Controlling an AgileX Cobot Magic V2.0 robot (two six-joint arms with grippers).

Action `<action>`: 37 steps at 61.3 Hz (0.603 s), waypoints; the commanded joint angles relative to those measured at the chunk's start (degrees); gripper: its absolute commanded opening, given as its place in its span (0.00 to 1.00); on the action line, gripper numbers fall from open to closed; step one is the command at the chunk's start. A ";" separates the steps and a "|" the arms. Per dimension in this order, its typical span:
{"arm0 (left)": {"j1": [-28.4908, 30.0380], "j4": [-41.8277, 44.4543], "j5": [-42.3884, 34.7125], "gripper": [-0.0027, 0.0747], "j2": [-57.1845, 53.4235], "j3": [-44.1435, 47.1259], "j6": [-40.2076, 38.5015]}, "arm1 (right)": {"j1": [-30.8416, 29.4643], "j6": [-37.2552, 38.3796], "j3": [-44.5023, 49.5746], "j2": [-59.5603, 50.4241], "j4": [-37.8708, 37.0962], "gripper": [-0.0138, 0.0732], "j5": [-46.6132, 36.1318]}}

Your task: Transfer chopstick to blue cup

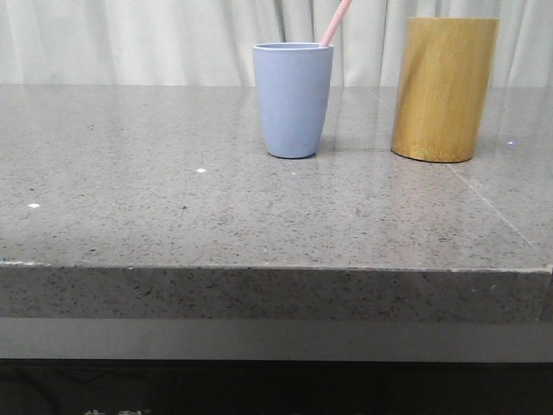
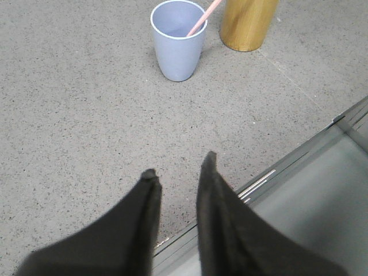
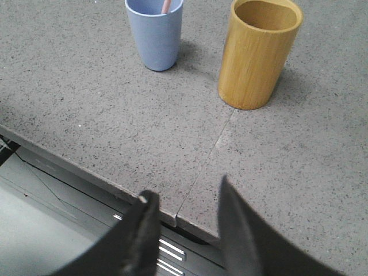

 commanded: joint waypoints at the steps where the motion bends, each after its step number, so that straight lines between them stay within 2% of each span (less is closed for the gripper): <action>1: -0.21 -0.56 -4.04 0.06 -0.51 -1.29 -0.44 | -0.21 0.25 -1.50 0.15 -0.33 0.27 -4.21; 4: -0.21 -0.56 -4.04 0.01 -0.51 -1.29 -0.44 | -0.21 0.25 -1.50 0.15 -0.33 0.18 -4.21; 9: -0.21 -0.56 -4.04 0.01 -0.51 -1.29 -0.44 | -0.21 0.25 -1.50 0.15 -0.33 0.07 -4.21; 37: -0.21 -0.56 -4.34 0.01 -0.51 -1.29 -0.44 | -0.21 0.25 -1.50 0.15 -0.56 0.08 -4.61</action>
